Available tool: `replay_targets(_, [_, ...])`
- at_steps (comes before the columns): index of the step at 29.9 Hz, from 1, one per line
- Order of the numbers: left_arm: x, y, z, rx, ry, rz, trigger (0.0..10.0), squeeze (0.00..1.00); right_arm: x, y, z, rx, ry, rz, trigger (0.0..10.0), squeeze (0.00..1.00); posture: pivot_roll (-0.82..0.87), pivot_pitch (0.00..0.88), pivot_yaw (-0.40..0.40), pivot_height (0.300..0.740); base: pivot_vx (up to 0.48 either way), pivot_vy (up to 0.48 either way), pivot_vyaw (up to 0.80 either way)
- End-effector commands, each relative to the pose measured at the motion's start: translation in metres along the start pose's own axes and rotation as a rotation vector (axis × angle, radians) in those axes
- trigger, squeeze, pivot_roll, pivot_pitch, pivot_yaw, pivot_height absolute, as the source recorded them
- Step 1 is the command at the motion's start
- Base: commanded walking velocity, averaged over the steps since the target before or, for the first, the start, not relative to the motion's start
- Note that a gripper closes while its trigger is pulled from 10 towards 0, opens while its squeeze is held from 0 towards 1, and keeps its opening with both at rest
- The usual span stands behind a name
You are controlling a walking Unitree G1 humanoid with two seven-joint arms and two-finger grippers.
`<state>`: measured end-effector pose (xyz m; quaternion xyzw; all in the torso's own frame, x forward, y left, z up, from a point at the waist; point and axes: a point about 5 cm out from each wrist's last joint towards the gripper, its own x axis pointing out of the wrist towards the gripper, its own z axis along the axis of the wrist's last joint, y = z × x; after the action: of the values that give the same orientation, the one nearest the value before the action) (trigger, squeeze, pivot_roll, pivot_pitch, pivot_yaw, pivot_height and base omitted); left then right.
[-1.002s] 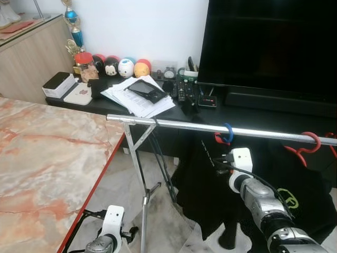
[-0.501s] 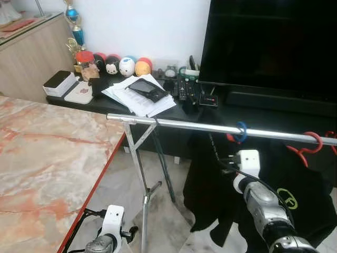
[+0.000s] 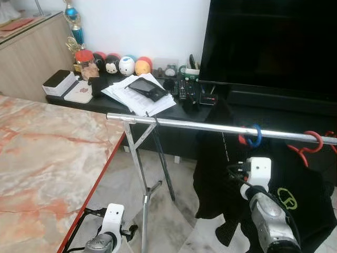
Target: Hang hanger
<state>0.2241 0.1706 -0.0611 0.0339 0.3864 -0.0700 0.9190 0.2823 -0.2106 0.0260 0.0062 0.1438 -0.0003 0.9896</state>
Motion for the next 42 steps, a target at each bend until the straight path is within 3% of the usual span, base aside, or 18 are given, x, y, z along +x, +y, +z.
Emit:
replay_targets(1, [0.0,0.001,-0.003,0.02,0.024,0.0,10.0,0.0,-0.001,0.004,-0.001,-0.028,0.03,0.001,0.0,0.0,-0.1,0.0,0.024,0.74,0.0,0.0,0.0])
replay_targets(6, [0.0,0.001,-0.003,0.029,0.026,0.0,10.0,0.0,-0.005,0.007,-0.014,-0.049,0.123,0.009,0.0,0.0,-0.1,0.0,0.023,0.74,0.0,0.0,0.0])
replay_targets(11, [0.0,0.001,-0.003,0.029,0.025,0.001,10.0,0.0,-0.006,0.006,-0.011,-0.045,0.103,-0.01,0.0,0.0,-0.1,0.0,0.021,0.74,0.0,0.0,0.0])
replay_targets(14, [0.0,0.001,-0.003,0.032,0.021,0.004,10.0,0.0,-0.009,0.008,0.0,-0.027,0.025,-0.002,0.0,0.0,-0.1,0.0,0.019,0.74,0.0,0.0,0.0])
replay_targets(15, [0.0,0.001,-0.003,0.033,0.02,0.005,10.0,0.0,-0.01,0.009,0.001,-0.022,0.01,0.0,1.5,0.0,-0.1,0.0,0.019,0.74,0.0,0.0,0.0])
replay_targets(16, [0.0,0.001,-0.003,0.033,0.02,0.005,10.0,0.0,-0.01,0.009,0.001,-0.022,0.01,0.0,1.5,0.0,-0.1,0.0,0.019,0.74,0.0,0.0,0.0])
replay_targets(17, [0.0,0.001,-0.003,0.037,0.019,0.006,10.0,0.0,-0.012,0.009,0.003,-0.011,-0.009,0.005,5.2,0.0,-0.1,0.0,0.019,0.74,0.0,0.0,0.0])
replay_targets(18, [0.0,0.001,-0.003,0.044,0.021,0.006,10.0,0.0,-0.014,0.009,0.004,0.004,-0.024,0.009,10.0,0.0,-0.11,0.0,0.02,0.74,0.0,0.0,0.0])
replay_targets(32, [0.0,0.0,-0.004,0.055,0.029,0.007,10.0,0.0,-0.023,0.008,-0.008,0.034,0.014,0.011,10.0,0.0,-0.11,0.0,0.017,0.74,0.0,0.0,0.0])
replay_targets(42, [-0.001,0.001,-0.005,0.055,0.03,0.003,10.0,0.0,-0.024,0.006,-0.01,0.022,0.033,0.006,10.0,0.0,-0.11,0.0,0.016,0.74,-0.27,0.0,0.0])
